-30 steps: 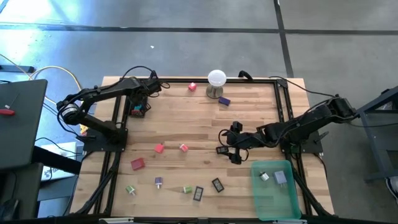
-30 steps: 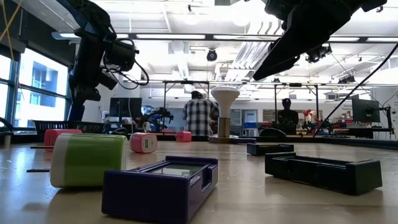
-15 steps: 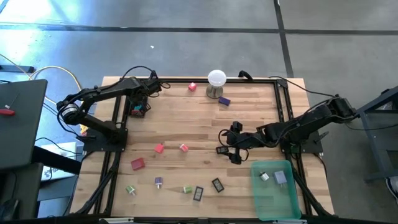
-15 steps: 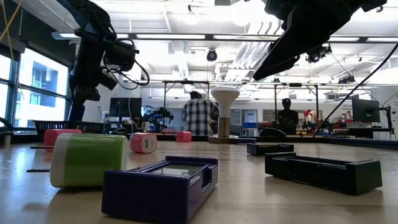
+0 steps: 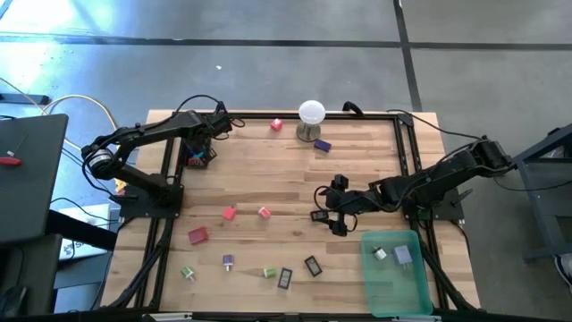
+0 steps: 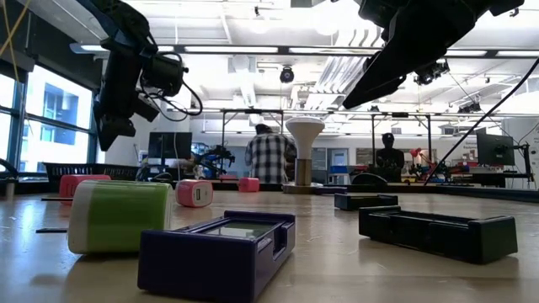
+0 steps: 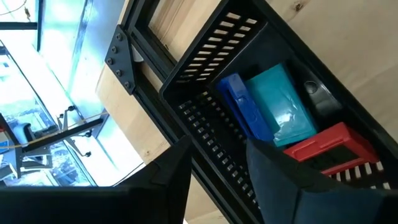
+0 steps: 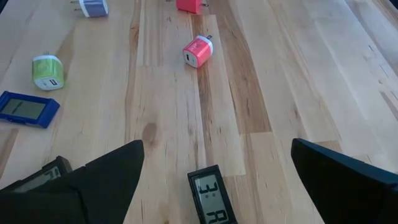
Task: Pick & Place Office items
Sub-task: Put the blue digital clock into the black bin, then put the bottom pink charger adapter into the green bin
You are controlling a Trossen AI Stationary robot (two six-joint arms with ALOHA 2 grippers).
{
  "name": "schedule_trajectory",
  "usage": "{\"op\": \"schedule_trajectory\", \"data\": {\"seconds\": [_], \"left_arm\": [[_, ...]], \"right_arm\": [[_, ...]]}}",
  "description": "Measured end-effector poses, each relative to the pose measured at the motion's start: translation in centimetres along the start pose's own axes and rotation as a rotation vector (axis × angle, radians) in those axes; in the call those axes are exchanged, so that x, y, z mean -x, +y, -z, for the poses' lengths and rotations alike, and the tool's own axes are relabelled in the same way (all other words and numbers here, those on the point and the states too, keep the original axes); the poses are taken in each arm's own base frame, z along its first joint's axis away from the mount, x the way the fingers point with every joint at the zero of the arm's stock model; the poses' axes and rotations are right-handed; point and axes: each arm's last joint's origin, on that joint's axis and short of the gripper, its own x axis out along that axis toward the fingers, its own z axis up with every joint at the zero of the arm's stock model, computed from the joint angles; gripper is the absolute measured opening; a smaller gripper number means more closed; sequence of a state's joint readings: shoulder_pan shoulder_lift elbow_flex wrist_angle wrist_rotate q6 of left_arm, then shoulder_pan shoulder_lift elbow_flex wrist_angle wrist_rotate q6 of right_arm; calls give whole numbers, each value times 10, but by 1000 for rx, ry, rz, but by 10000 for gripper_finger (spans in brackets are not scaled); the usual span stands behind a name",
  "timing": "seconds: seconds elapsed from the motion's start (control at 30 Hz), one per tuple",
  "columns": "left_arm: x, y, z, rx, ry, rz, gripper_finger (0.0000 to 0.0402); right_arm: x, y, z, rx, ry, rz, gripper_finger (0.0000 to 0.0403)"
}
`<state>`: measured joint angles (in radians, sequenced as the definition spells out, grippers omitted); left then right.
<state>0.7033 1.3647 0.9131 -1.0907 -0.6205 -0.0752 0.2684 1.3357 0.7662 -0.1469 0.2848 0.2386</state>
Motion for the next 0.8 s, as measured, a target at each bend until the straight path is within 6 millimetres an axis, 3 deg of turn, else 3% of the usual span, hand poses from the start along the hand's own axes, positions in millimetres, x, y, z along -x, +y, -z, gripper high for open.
{"op": "schedule_trajectory", "data": {"seconds": [0.3,0.53,0.67,0.8], "left_arm": [[2,-3,0,-49,-9,0,146],[19,-14,10,-72,-43,117,146],[34,-19,28,-18,-1,264,146],[51,-27,39,27,22,559,146]], "right_arm": [[0,0,0,0,0,0,395],[0,0,0,0,1,0,395],[0,0,0,0,0,0,395],[0,0,0,0,0,0,395]]}}
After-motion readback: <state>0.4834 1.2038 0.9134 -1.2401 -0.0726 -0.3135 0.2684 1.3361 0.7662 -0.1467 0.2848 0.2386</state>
